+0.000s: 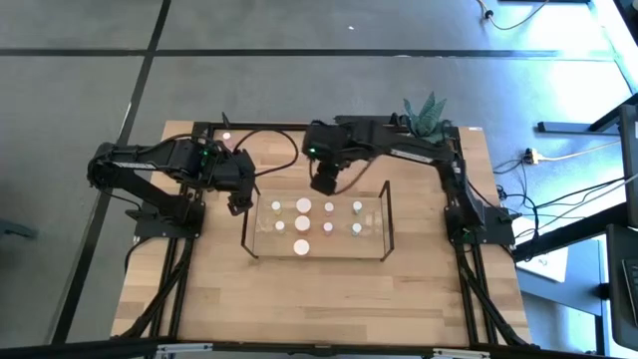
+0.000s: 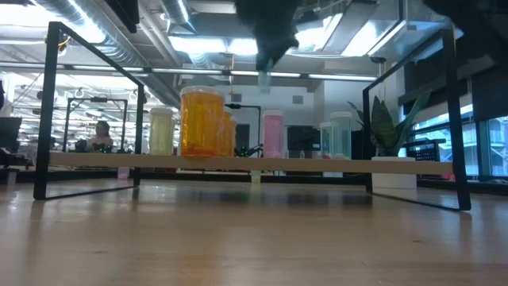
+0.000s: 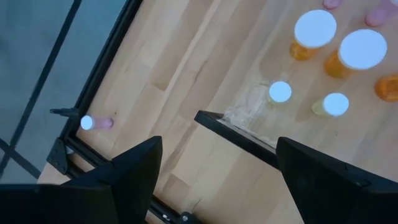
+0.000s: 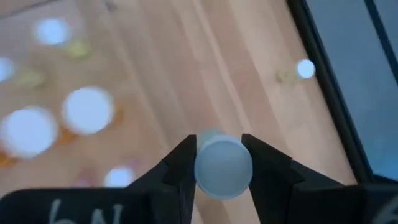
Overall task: Pick and place medicine bottles onto shelf by color
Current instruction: Put the blue pill bottle aligned with the blue pill bottle on the shelf
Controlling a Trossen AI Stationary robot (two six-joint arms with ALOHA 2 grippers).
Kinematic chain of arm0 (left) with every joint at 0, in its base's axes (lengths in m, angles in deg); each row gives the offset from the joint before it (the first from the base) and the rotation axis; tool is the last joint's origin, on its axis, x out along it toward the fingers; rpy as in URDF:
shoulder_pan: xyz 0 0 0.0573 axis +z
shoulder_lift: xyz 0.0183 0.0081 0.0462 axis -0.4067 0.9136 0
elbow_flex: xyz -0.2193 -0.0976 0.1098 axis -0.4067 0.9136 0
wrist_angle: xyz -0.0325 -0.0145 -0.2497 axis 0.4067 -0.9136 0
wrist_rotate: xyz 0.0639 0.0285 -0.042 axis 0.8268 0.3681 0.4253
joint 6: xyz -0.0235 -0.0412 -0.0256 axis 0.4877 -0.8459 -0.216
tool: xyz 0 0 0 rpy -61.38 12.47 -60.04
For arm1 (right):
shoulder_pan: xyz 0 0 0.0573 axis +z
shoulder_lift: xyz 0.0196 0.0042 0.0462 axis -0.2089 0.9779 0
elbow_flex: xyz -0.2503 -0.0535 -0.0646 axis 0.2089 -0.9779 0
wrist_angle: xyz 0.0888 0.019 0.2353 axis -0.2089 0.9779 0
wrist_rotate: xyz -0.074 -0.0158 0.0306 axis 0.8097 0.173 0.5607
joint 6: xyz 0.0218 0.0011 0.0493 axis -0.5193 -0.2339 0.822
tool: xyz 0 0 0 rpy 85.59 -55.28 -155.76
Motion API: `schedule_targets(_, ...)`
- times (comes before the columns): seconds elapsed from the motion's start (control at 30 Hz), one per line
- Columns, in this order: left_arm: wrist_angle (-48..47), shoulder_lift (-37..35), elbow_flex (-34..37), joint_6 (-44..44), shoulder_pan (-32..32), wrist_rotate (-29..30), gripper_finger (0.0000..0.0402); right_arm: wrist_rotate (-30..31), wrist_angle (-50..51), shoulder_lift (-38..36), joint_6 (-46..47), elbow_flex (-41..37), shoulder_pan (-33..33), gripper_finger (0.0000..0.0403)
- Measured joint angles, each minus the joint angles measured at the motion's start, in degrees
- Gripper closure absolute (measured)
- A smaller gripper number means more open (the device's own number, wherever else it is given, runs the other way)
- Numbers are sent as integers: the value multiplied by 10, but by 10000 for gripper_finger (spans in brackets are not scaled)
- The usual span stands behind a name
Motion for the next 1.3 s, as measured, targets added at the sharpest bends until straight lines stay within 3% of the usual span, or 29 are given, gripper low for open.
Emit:
schedule_targets(0.33, 11, 0, 0, 10, -10, -30, 92, -2, 86, -96, -35, 1, 105, 282)
schedule_targets(0.67, 49, 0, 0, 5, -50, -31, 92, -3, 91, -112, -9, -12, 222, 282)
schedule_targets(0.87, 58, 0, 0, 8, -82, -31, 92, -1, 81, -112, 52, -78, 269, 282)
schedule_targets(1.07, 64, 0, 0, 7, -103, -31, 92, -8, 1, -112, 86, -158, 297, 282)
schedule_targets(1.3, 67, 0, 0, 7, -110, -31, 92, -1, -21, -112, 132, -260, 309, 282)
